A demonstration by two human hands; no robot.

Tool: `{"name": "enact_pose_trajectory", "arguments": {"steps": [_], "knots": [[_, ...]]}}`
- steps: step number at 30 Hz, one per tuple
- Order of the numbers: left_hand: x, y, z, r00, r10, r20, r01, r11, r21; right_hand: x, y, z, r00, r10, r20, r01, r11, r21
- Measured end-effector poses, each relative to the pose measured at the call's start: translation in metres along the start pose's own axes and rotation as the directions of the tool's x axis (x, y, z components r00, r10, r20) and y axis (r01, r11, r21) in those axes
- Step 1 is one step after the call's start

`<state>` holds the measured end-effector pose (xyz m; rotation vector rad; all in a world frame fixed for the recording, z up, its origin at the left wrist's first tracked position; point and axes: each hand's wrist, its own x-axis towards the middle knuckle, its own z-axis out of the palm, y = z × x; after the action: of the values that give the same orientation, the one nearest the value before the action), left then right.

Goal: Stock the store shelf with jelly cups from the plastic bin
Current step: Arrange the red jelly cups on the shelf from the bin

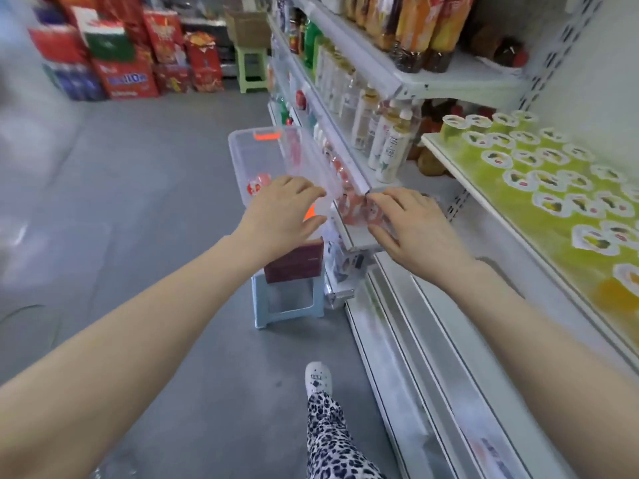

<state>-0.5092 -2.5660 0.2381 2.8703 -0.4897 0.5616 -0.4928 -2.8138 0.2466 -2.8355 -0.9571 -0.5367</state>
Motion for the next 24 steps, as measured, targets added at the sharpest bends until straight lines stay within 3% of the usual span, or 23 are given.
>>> {"name": "enact_pose_trajectory", "arguments": {"steps": [6, 14, 19, 24], "knots": [[0.033, -0.084, 0.037, 0.974, -0.215, 0.073, 0.214, 0.977, 0.023, 0.107, 0.012, 0.089, 0.989, -0.102, 0.104, 0.093, 0.992, 0.089], [0.094, -0.168, 0.113, 0.863, -0.446, 0.235, 0.465, 0.885, -0.025, 0.234, 0.054, 0.202, 0.936, -0.218, 0.277, 0.152, 0.958, 0.242], [0.126, -0.202, 0.158, 0.809, -0.505, 0.300, 0.544, 0.837, -0.060, 0.299, 0.066, 0.269, 0.866, -0.241, 0.438, 0.108, 0.946, 0.307], [0.154, -0.237, 0.203, 0.773, -0.521, 0.362, 0.583, 0.808, -0.081, 0.364, 0.070, 0.342, 0.803, -0.135, 0.580, -0.032, 0.963, 0.269]]}}
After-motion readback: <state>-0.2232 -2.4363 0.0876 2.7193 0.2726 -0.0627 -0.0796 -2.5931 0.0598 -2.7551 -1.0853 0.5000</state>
